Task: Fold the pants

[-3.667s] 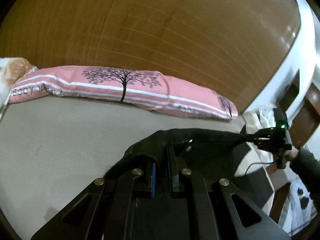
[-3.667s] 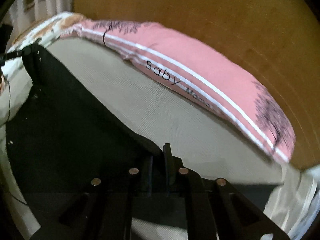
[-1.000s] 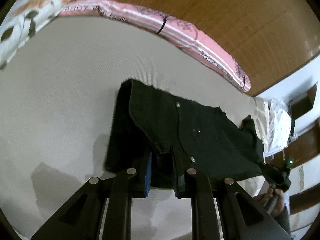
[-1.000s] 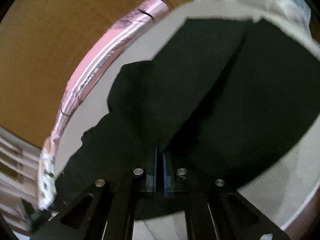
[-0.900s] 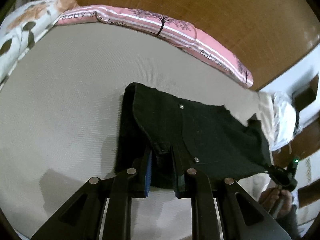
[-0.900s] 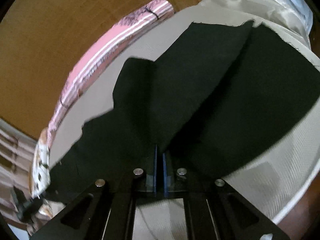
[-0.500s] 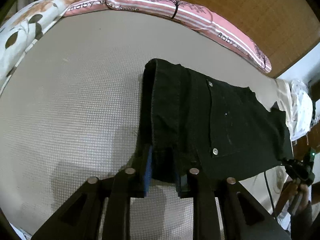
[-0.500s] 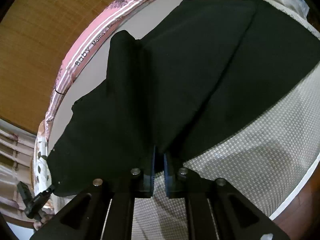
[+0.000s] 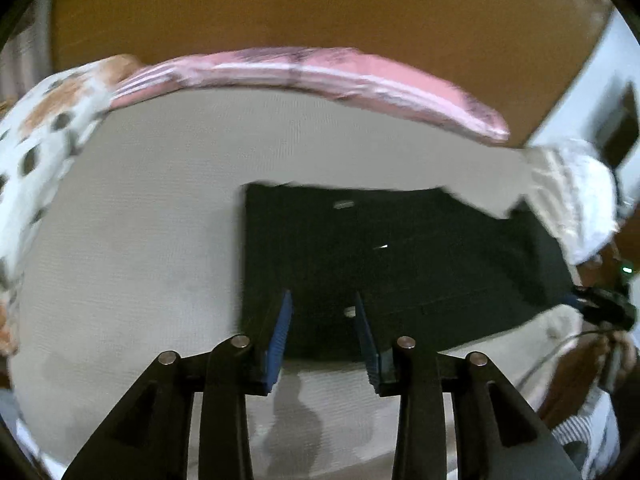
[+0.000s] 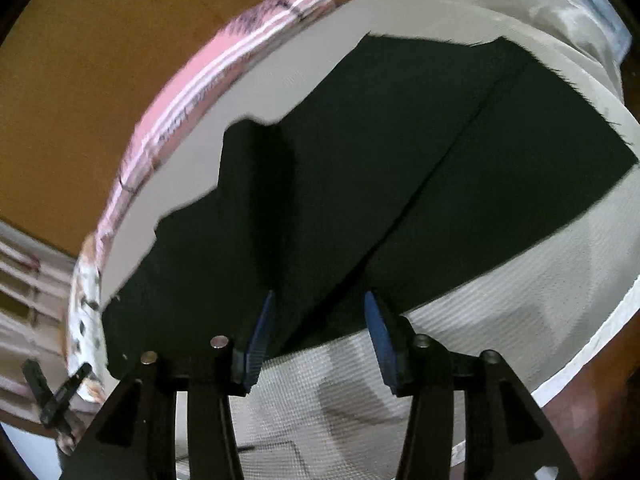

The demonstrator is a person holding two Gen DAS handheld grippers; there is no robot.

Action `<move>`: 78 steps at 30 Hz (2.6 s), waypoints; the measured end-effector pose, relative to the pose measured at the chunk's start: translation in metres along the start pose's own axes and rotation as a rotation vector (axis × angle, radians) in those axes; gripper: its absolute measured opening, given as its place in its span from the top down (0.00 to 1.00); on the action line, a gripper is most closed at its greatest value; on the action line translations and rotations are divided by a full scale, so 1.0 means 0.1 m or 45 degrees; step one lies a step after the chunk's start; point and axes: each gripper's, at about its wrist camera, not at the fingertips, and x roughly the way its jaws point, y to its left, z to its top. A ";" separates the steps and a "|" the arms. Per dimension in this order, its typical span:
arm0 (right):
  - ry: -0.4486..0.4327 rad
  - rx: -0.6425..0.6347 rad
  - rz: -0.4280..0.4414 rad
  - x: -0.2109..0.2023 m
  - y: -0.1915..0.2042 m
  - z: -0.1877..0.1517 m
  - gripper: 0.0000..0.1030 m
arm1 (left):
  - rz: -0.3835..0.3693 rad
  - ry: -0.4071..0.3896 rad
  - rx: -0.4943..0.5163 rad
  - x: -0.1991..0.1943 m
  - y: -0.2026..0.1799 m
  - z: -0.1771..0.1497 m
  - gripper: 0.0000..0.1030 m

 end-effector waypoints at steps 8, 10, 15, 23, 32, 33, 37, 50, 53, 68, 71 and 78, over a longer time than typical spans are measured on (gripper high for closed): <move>-0.037 -0.005 0.083 -0.22 -0.17 0.19 0.57 | -0.165 0.016 0.099 0.54 -0.77 0.33 0.52; -0.058 -0.067 0.118 -0.22 -0.05 0.29 0.57 | -0.180 0.050 0.112 0.71 -0.91 0.39 0.52; -0.012 -0.195 0.157 -0.04 0.34 0.65 0.58 | -0.190 0.089 0.155 1.00 -1.24 0.42 0.52; -0.087 0.006 0.010 -0.03 -0.20 0.94 0.58 | -0.386 0.202 0.211 1.20 -1.87 0.25 0.52; -0.171 0.275 -0.018 -0.11 -1.18 1.10 0.58 | -0.499 0.319 0.268 1.25 -2.43 0.07 0.52; -0.180 0.294 -0.013 -0.08 -1.25 1.15 0.58 | -0.474 0.310 0.278 1.24 -2.45 0.07 0.52; -0.183 0.340 -0.024 0.09 -1.41 1.35 0.62 | -0.338 0.250 0.359 1.26 -2.50 0.07 0.52; -0.227 0.357 0.119 0.12 -1.43 1.70 0.96 | -0.249 0.203 0.828 1.40 -2.84 -0.34 0.52; -0.258 0.353 0.127 -0.05 -1.35 1.70 0.96 | -0.315 0.211 0.931 1.41 -2.99 -0.51 0.52; -0.382 0.325 0.191 -0.65 -1.09 1.79 0.97 | -0.284 0.224 0.907 1.79 -3.29 -0.53 0.89; -0.406 0.323 0.181 -0.75 -1.11 1.74 0.97 | -0.317 0.216 0.858 1.76 -3.25 -0.46 0.90; -0.475 0.406 0.086 -0.99 -1.48 1.24 0.97 | -0.322 0.236 0.940 1.80 -3.28 -0.57 0.90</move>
